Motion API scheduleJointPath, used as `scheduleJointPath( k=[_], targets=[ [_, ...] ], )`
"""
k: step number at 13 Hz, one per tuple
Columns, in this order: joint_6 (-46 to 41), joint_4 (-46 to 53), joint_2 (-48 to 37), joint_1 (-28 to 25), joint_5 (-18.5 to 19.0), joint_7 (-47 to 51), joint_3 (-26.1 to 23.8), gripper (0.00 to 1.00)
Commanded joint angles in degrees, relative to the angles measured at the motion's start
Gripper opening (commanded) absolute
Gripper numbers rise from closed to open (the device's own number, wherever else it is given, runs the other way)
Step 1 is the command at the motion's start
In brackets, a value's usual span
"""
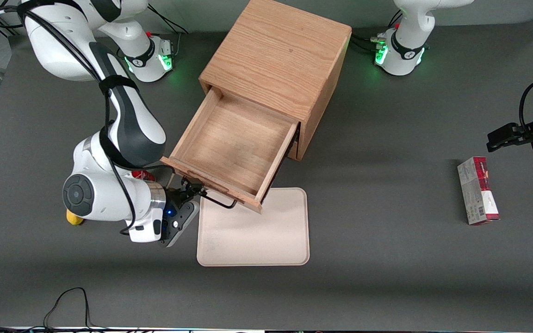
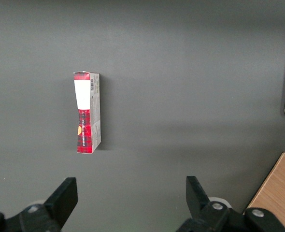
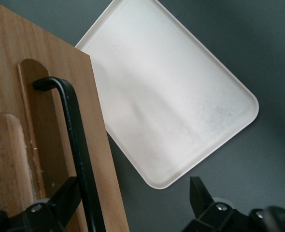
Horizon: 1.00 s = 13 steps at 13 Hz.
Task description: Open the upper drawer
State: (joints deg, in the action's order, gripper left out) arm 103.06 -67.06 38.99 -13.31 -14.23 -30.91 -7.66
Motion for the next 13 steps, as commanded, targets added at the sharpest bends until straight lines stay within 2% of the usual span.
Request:
scheduleJointPath(
  k=[1, 6, 9, 10, 11, 13],
  targets=[
    [-0.67, 2.99, 1.08, 0.48, 0.61, -1.17, -0.08, 1.00],
    [-3.65, 4.83, -0.06, 1.71, 0.43, -1.08, 0.01, 1.00],
    [-8.66, 6.33, -2.51, 3.81, 1.31, -0.20, 1.58, 1.00],
    [-10.06, 6.07, -3.39, 3.73, 2.61, -0.11, 2.37, 1.00],
    [-12.60, 4.15, -5.23, 3.73, 4.37, 0.41, 2.56, 1.00],
    [-15.17, -4.70, -12.41, 4.35, 5.00, 0.33, 5.44, 1.00]
  ],
)
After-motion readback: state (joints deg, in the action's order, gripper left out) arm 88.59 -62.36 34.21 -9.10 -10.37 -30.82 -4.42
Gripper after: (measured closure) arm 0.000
